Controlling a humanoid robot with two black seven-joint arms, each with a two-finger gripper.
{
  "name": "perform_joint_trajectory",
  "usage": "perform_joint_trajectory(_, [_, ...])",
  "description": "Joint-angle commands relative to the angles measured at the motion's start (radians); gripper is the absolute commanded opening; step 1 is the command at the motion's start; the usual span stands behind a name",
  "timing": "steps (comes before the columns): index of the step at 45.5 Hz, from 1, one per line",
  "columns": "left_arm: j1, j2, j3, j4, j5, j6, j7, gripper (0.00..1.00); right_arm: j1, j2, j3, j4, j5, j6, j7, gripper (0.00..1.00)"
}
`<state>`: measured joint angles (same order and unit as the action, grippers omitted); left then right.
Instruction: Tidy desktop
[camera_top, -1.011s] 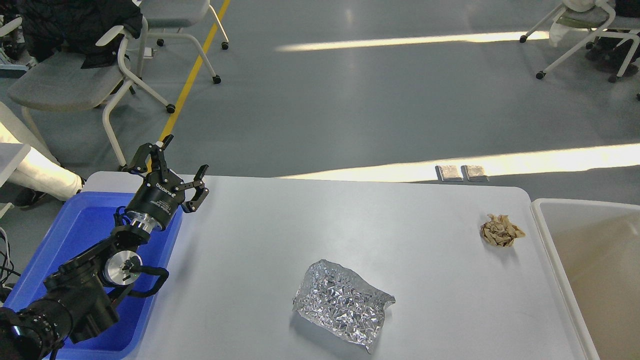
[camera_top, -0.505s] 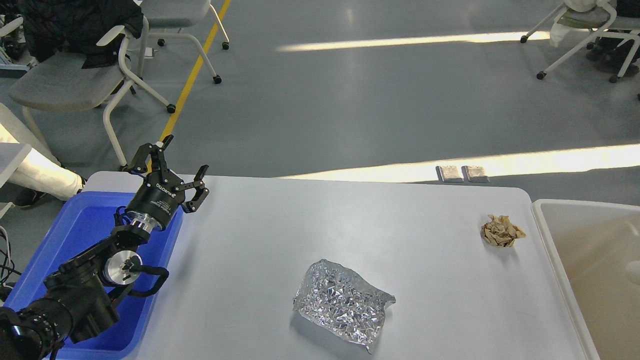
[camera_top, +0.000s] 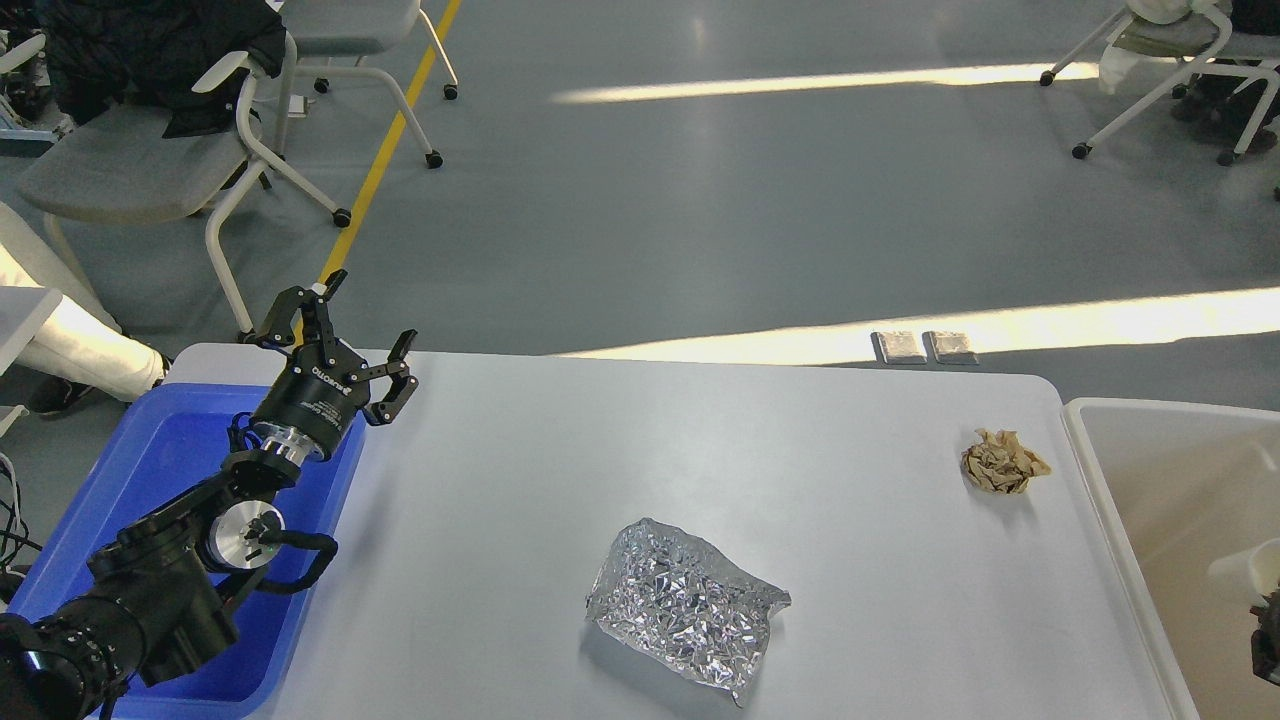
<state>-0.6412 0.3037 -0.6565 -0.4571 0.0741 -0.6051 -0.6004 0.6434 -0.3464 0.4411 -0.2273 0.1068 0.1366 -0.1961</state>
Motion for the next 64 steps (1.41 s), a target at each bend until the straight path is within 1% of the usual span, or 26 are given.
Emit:
perform_joint_trajectory(1, [0.0,0.0,0.0,0.0,0.001,0.001,0.001,1.0,0.002,-0.002,-0.007,0.0,-0.001,0.008,0.007,0.99])
perform_joint_trajectory(6, [0.0,0.0,0.0,0.0,0.001,0.001,-0.001,1.0,0.016,0.0,-0.041,0.003,0.001,0.015,0.007,0.99])
perform_joint_trajectory(12, [0.0,0.0,0.0,0.0,0.0,0.001,0.001,1.0,0.058,-0.002,-0.039,0.0,0.002,0.08,0.007,0.99])
perform_joint_trajectory(16, [0.0,0.0,0.0,0.0,0.0,0.002,-0.001,1.0,0.085,-0.023,-0.022,-0.003,0.005,0.164,0.006,0.99])
perform_joint_trajectory(23, [0.002,0.0,0.0,0.0,0.0,0.004,-0.001,1.0,0.147,-0.089,-0.008,-0.003,0.068,0.372,0.0,0.99])
perform_joint_trajectory(28, [0.0,0.0,0.0,0.0,0.0,0.004,-0.001,1.0,0.183,-0.108,-0.008,-0.003,0.097,0.489,-0.002,0.99])
perform_joint_trajectory(36, [0.002,0.0,0.0,0.0,0.0,0.004,-0.001,1.0,0.235,-0.122,0.001,0.0,0.109,0.641,-0.002,1.0])
perform_joint_trajectory(39, [0.002,0.0,0.0,0.0,0.0,0.004,-0.001,1.0,0.245,-0.123,0.005,0.02,0.135,0.649,-0.002,1.0])
perform_joint_trajectory(41, [0.002,0.0,0.0,0.0,0.0,0.004,-0.001,1.0,0.246,-0.131,0.005,0.057,0.157,0.649,0.0,1.0])
perform_joint_trajectory(43, [0.002,0.0,0.0,0.0,0.0,0.004,-0.001,1.0,0.245,-0.155,0.005,0.13,0.178,0.649,0.0,1.0])
perform_joint_trajectory(49, [0.002,0.0,0.0,0.0,0.0,0.004,-0.002,1.0,0.225,-0.293,0.022,0.469,0.192,0.649,0.007,1.0])
perform_joint_trajectory(54, [0.002,0.0,0.0,0.0,0.0,0.004,-0.002,1.0,0.187,-0.325,0.111,0.687,0.192,0.64,0.009,1.0])
perform_joint_trajectory(59, [0.002,0.0,0.0,0.0,0.0,0.005,-0.002,1.0,0.171,-0.324,0.183,0.813,0.191,0.611,0.009,1.0])
perform_joint_trajectory(64, [0.002,0.0,0.0,0.0,0.0,0.004,-0.002,1.0,0.173,-0.269,0.205,0.867,0.191,0.587,0.01,1.0])
